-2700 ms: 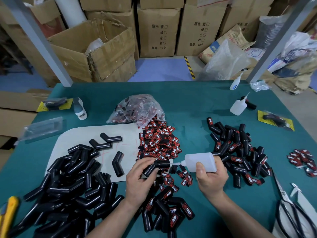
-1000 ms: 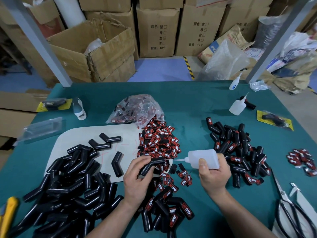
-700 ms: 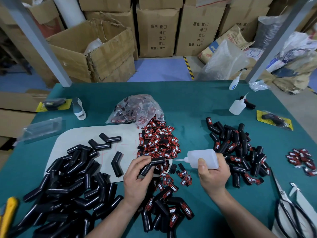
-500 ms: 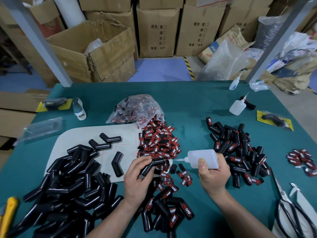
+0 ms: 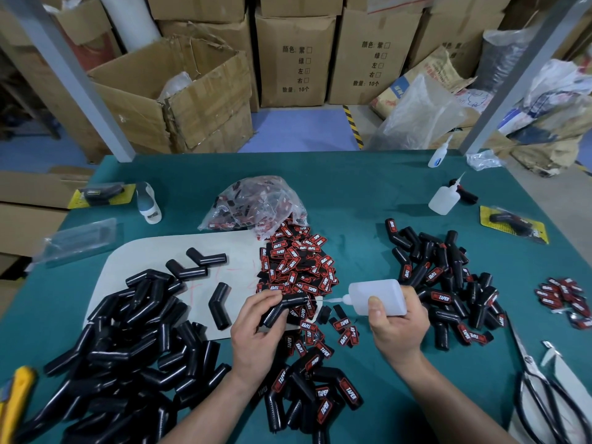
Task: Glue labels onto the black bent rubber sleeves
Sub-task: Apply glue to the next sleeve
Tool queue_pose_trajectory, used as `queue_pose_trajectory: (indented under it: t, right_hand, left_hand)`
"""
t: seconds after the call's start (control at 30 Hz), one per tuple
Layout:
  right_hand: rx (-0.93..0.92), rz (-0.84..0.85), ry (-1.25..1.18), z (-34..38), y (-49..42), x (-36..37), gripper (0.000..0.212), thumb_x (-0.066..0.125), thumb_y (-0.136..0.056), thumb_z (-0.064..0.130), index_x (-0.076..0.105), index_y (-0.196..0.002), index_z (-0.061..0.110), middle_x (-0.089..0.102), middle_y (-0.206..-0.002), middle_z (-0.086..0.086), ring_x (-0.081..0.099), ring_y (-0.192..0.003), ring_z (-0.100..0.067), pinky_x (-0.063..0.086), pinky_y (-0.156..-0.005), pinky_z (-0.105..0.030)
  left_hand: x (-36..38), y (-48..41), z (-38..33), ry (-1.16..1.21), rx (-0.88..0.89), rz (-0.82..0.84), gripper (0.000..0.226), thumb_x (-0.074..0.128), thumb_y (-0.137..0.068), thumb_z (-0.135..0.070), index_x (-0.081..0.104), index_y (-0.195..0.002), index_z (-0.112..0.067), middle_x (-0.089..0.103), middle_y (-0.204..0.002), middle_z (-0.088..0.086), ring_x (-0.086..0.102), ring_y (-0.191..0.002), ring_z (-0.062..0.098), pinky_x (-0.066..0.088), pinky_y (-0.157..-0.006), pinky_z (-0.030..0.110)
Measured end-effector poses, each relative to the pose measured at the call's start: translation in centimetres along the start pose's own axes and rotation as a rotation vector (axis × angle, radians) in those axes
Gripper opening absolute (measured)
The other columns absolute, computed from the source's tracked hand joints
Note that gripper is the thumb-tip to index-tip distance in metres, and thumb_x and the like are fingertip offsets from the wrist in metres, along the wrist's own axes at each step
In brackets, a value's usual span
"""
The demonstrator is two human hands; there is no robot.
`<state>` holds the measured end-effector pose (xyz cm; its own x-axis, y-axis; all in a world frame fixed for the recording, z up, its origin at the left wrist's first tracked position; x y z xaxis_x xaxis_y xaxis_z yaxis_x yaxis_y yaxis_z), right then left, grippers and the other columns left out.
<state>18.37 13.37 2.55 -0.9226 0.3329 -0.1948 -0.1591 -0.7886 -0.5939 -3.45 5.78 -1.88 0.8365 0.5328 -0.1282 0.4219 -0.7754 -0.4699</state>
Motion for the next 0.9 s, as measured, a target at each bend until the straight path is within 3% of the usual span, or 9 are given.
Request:
queue_pose_trajectory:
  t: [0.13, 0.27, 0.4, 0.53, 0.6, 0.67, 0.77, 0.83, 0.9]
  right_hand:
    - [0.013, -0.004, 0.011, 0.1, 0.1, 0.1, 0.070, 0.055, -0.092, 0.062, 0.059, -0.076, -0.007, 0.052, -0.062, 0.002, 0.055, -0.065, 0.014, 0.038, -0.053, -0.004]
    - [0.012, 0.002, 0.005, 0.0, 0.1, 0.2, 0.071, 0.055, -0.092, 0.062, 0.059, -0.076, -0.007, 0.052, -0.062, 0.002, 0.054, -0.062, 0.007, 0.038, -0.052, -0.004]
    - [-0.006, 0.011, -0.006, -0.1, 0.2, 0.3, 0.068, 0.056, -0.093, 0.060, 0.059, -0.077, -0.007, 0.052, -0.063, 0.002, 0.055, -0.068, 0.018, 0.039, -0.053, -0.003]
    - [-0.003, -0.005, -0.012, -0.1, 0.2, 0.2, 0.058, 0.059, -0.092, 0.052, 0.058, -0.077, -0.004, 0.052, -0.065, 0.007, 0.056, -0.068, 0.018, 0.038, -0.050, -0.005]
    - [0.005, -0.019, -0.057, 0.0, 0.4, 0.2, 0.050, 0.059, -0.092, 0.051, 0.056, -0.080, 0.003, 0.057, -0.073, 0.022, 0.057, -0.067, 0.016, 0.038, -0.051, -0.005]
    - [0.005, -0.029, -0.104, 0.0, 0.7, 0.2, 0.046, 0.058, -0.092, 0.056, 0.054, -0.083, 0.011, 0.060, -0.076, 0.028, 0.057, -0.066, 0.014, 0.038, -0.052, -0.003]
    - [0.000, -0.036, -0.114, -0.2, 1.2, 0.2, 0.029, 0.063, -0.089, 0.045, 0.053, -0.086, 0.018, 0.055, -0.073, 0.020, 0.057, -0.064, 0.013, 0.039, -0.048, -0.006]
    - [0.000, -0.024, -0.116, -0.2, 1.2, 0.2, 0.016, 0.064, -0.081, 0.033, 0.053, -0.087, 0.023, 0.053, -0.071, 0.017, 0.057, -0.065, 0.013, 0.039, -0.049, -0.006]
    - [-0.001, -0.014, -0.128, 0.1, 1.1, 0.2, 0.019, 0.064, -0.085, 0.038, 0.053, -0.087, 0.023, 0.051, -0.068, 0.019, 0.057, -0.066, 0.014, 0.040, -0.050, -0.006]
  left_hand:
    - [0.0, 0.0, 0.1, 0.024, -0.020, -0.013, 0.039, 0.078, -0.082, 0.003, 0.074, -0.115, -0.016, 0.068, -0.119, -0.009, 0.067, -0.111, 0.009, 0.054, -0.065, 0.010]
    - [0.0, 0.1, 0.1, 0.025, -0.036, -0.022, 0.036, 0.077, -0.081, 0.003, 0.075, -0.112, -0.015, 0.068, -0.118, -0.012, 0.067, -0.111, 0.007, 0.055, -0.056, 0.013]
    - [0.1, 0.1, 0.0, 0.022, -0.056, -0.015, 0.039, 0.076, -0.081, 0.004, 0.073, -0.113, -0.018, 0.068, -0.118, -0.014, 0.066, -0.110, 0.005, 0.054, -0.054, 0.013]
    - [0.0, 0.1, 0.0, 0.024, -0.054, -0.002, 0.042, 0.077, -0.080, 0.009, 0.073, -0.113, -0.017, 0.068, -0.117, -0.014, 0.066, -0.112, 0.004, 0.052, -0.068, 0.006]
    - [0.0, 0.1, 0.0, 0.044, -0.081, 0.004, 0.040, 0.077, -0.082, 0.001, 0.074, -0.113, -0.024, 0.067, -0.118, -0.016, 0.066, -0.112, 0.005, 0.053, -0.069, 0.007]
    - [0.1, 0.2, 0.1, 0.042, -0.071, 0.020, 0.036, 0.078, -0.085, -0.005, 0.073, -0.115, -0.023, 0.068, -0.118, -0.016, 0.067, -0.112, 0.008, 0.053, -0.084, 0.010]
    - [0.3, 0.4, 0.3, -0.009, 0.001, 0.052, 0.035, 0.077, -0.083, -0.003, 0.074, -0.114, -0.018, 0.069, -0.120, -0.012, 0.068, -0.112, 0.013, 0.050, -0.102, 0.022]
    - [0.3, 0.4, 0.4, -0.020, 0.040, 0.064, 0.039, 0.077, -0.081, 0.000, 0.073, -0.116, -0.018, 0.068, -0.121, -0.010, 0.069, -0.111, 0.013, 0.050, -0.103, 0.023]
    - [0.3, 0.5, 0.4, -0.018, 0.054, 0.068, 0.041, 0.077, -0.081, 0.000, 0.071, -0.117, -0.017, 0.068, -0.122, -0.010, 0.068, -0.112, 0.014, 0.050, -0.103, 0.024]
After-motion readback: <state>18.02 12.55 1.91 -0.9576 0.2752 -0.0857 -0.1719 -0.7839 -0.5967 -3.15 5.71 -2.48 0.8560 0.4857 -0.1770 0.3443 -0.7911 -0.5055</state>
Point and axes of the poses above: each hand's wrist, its own y-axis away from the middle knuckle, its own x-axis out of the palm, z = x × y, the point moved 1 cm from there along -y, towards the middle knuckle
